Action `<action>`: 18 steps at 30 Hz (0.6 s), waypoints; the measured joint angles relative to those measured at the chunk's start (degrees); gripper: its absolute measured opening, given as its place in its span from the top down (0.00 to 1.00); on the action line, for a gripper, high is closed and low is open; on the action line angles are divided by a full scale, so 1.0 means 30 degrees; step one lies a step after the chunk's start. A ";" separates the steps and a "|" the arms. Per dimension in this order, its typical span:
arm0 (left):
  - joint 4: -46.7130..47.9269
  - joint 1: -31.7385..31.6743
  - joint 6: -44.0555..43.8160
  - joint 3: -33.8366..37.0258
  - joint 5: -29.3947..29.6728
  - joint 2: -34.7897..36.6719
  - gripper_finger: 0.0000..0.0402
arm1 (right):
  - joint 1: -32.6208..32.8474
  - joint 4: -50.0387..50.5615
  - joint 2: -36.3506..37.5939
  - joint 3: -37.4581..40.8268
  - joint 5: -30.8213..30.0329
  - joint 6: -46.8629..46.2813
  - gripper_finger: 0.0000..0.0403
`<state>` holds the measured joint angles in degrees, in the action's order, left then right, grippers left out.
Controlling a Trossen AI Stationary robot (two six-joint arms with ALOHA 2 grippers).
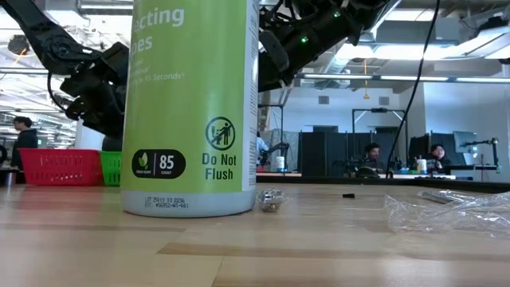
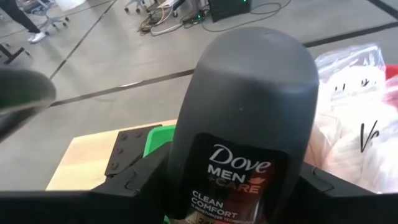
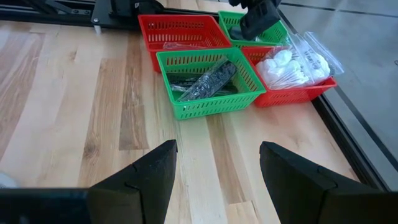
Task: Pick & Place Travel size toiletries
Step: Put the gray deodorant into the top green bin
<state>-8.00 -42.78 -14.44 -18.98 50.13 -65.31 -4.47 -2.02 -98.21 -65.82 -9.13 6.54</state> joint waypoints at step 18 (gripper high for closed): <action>-0.0325 0.0000 0.0000 0.0000 0.0000 -0.0099 0.35 | 0.0000 0.0343 0.0000 0.0000 -0.0010 0.0004 0.45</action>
<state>-8.98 -42.78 -14.44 -18.98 50.13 -65.60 -4.47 -0.99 -98.21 -65.82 -9.16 6.55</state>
